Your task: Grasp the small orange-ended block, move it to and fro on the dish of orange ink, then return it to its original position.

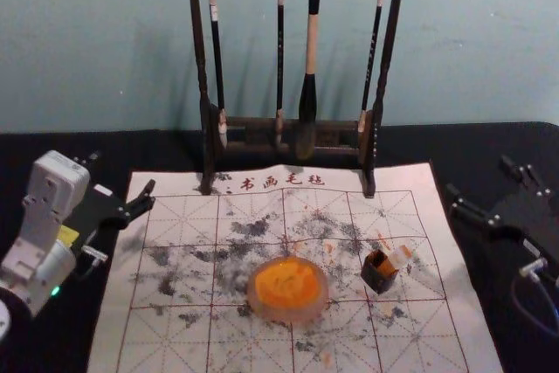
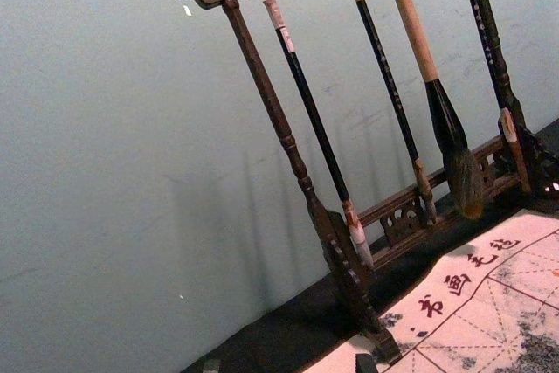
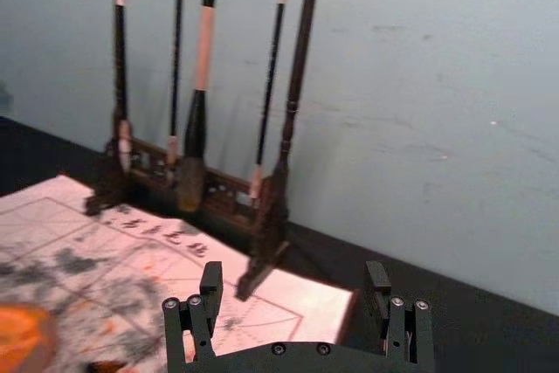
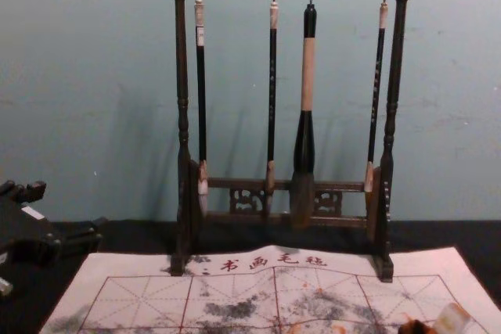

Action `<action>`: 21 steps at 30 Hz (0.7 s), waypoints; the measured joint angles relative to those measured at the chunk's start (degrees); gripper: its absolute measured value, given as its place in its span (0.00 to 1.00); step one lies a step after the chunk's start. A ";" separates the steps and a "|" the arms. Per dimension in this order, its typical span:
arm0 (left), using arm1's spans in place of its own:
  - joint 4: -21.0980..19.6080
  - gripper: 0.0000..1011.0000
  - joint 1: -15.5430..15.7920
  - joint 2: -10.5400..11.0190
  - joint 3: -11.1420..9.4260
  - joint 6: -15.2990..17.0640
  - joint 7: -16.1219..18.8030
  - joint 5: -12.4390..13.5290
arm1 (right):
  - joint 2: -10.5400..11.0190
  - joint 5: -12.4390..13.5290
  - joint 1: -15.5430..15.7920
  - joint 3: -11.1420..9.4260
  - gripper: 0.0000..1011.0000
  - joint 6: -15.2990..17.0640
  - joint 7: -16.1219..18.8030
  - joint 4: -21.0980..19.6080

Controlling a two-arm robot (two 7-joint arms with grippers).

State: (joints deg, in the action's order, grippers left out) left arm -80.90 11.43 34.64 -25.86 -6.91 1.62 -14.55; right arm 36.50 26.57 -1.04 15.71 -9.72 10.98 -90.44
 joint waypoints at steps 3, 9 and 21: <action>0.00 0.99 0.00 0.00 0.00 0.00 0.00 0.00 | 0.24 1.38 1.48 -0.48 0.99 0.24 2.04 -1.05; 0.00 0.99 0.00 0.00 0.00 0.00 0.00 0.00 | 0.10 2.80 3.28 -0.58 0.99 1.68 4.75 -2.33; 0.00 0.99 0.00 0.00 0.00 0.00 0.00 0.00 | -0.88 4.29 6.07 -0.18 0.99 5.70 7.73 -4.57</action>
State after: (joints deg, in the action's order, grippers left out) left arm -80.90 11.43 34.64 -25.87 -6.91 1.62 -14.55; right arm 35.62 30.87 5.03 15.54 -4.02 18.71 -95.01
